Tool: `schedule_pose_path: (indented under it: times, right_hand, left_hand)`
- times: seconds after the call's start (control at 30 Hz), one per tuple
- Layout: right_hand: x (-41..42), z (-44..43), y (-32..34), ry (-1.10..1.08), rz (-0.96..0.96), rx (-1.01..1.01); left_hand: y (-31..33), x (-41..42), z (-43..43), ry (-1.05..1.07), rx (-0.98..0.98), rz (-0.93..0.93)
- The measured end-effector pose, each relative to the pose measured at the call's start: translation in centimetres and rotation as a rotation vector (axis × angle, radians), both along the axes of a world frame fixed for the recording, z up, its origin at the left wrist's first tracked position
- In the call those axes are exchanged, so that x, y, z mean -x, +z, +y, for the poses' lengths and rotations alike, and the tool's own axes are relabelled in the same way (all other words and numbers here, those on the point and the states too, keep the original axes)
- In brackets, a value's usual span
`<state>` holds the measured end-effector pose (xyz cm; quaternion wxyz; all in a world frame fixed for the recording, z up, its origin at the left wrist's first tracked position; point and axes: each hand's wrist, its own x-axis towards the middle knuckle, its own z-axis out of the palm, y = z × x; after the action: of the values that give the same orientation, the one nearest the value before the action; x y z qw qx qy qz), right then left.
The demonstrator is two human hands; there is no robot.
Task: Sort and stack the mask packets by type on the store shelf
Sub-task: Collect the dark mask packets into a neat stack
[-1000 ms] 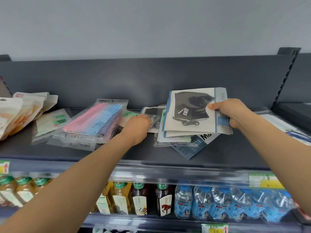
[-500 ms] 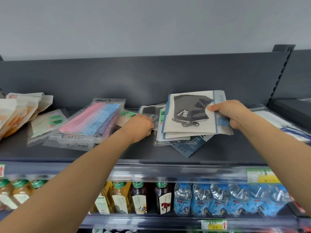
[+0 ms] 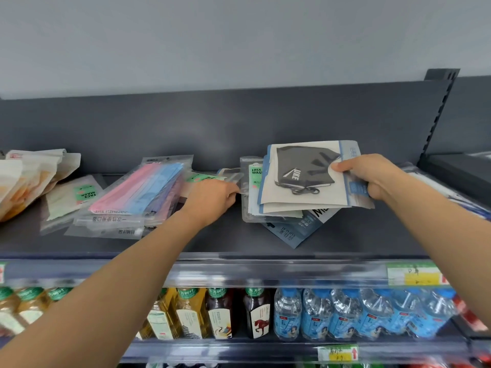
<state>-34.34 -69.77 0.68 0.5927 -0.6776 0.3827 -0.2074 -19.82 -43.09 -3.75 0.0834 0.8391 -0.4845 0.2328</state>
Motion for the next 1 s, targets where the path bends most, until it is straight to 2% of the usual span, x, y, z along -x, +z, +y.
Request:
schedule_pose_path:
  times: [0.13, 0.33, 0.43, 0.53, 0.6, 0.77, 0.83, 0.93, 1.0]
  right_hand:
    - [-0.1, 0.0, 0.4, 0.002, -0.009, -0.005]
    - [0.0, 0.0, 0.6, 0.023, -0.006, 0.002]
    - [0.3, -0.2, 0.4, 0.034, 0.006, 0.014]
    - [0.6, -0.5, 0.3, 0.040, 0.006, 0.012]
    - [0.8, -0.8, 0.3, 0.038, 0.008, 0.007]
    - [1.3, -1.5, 0.3, 0.044, 0.024, -0.005]
    - [1.5, -1.7, 0.1, 0.049, 0.025, -0.011]
    - [1.6, -2.1, -0.2, 0.054, 0.038, -0.003]
    - [1.6, -2.2, -0.3, 0.063, 0.043, 0.000]
  left_hand:
    - [-0.1, 0.3, -0.2, 0.072, 0.138, 0.027]
    - [-0.5, 0.8, -0.9, 0.134, 0.151, 0.178]
    - [-0.8, 1.2, -1.4, 0.159, 0.222, 0.346]
    - [-0.7, 2.0, -1.9, 0.183, 0.390, 0.579]
    - [-0.4, 2.6, -2.3, 0.181, 0.493, 0.670]
    - [-0.1, 3.9, -3.4, 0.138, 0.578, 0.684]
    - [-0.2, 4.2, -4.1, 0.163, 0.768, 0.892]
    - [0.2, 4.4, -5.2, 0.193, 1.232, 1.387]
    - [0.6, 4.6, -5.7, 0.176, 1.430, 1.592]
